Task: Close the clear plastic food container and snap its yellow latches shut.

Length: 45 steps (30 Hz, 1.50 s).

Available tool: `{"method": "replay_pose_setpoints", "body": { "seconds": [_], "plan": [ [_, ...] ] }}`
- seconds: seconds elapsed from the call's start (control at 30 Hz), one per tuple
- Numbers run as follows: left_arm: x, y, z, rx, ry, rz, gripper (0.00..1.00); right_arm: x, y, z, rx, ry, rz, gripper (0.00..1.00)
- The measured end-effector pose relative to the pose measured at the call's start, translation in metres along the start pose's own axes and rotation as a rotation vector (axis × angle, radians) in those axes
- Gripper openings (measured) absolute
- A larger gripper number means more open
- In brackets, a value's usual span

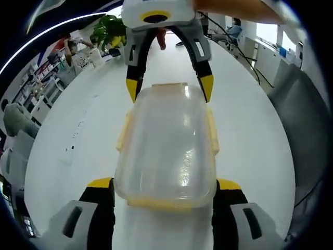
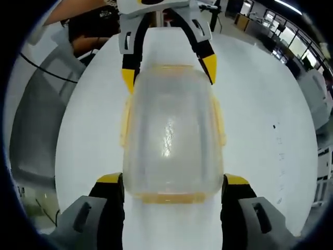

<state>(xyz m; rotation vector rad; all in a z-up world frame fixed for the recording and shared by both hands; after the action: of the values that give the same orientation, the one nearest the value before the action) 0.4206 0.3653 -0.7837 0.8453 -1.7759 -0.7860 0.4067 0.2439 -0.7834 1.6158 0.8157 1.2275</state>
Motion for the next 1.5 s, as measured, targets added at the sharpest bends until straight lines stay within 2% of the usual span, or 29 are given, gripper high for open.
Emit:
{"method": "replay_pose_setpoints", "body": {
  "seconds": [0.47,1.2,1.33,1.5],
  "plan": [
    [-0.005,-0.003,-0.014,0.007,-0.001,0.003,0.74,0.005,0.000,0.014,-0.005,0.000,-0.001,0.73],
    [-0.003,-0.002,-0.013,0.023,-0.009,0.007,0.74,0.010,-0.001,0.019,-0.007,-0.047,0.025,0.74],
    [-0.001,0.004,-0.017,0.056,0.019,0.031,0.80,0.011,0.001,0.019,0.006,-0.078,0.043,0.77],
    [0.005,0.012,-0.019,0.092,0.069,0.089,0.88,0.015,0.006,0.017,-0.006,-0.098,0.083,0.85]
  ]
}}
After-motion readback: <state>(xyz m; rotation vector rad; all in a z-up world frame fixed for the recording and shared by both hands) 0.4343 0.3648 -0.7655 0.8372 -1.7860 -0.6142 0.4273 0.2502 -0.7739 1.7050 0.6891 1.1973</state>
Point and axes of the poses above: the point that each gripper's makers call its tool centre point, and the gripper's own axes: y roughly backward along the fingers, z roughly to its right, x roughly out of its top, the point moved 2 cm from there along y, roughly backward along the fingers, and after that the axes turned 15 degrees about -y, right-handed, at the moved point
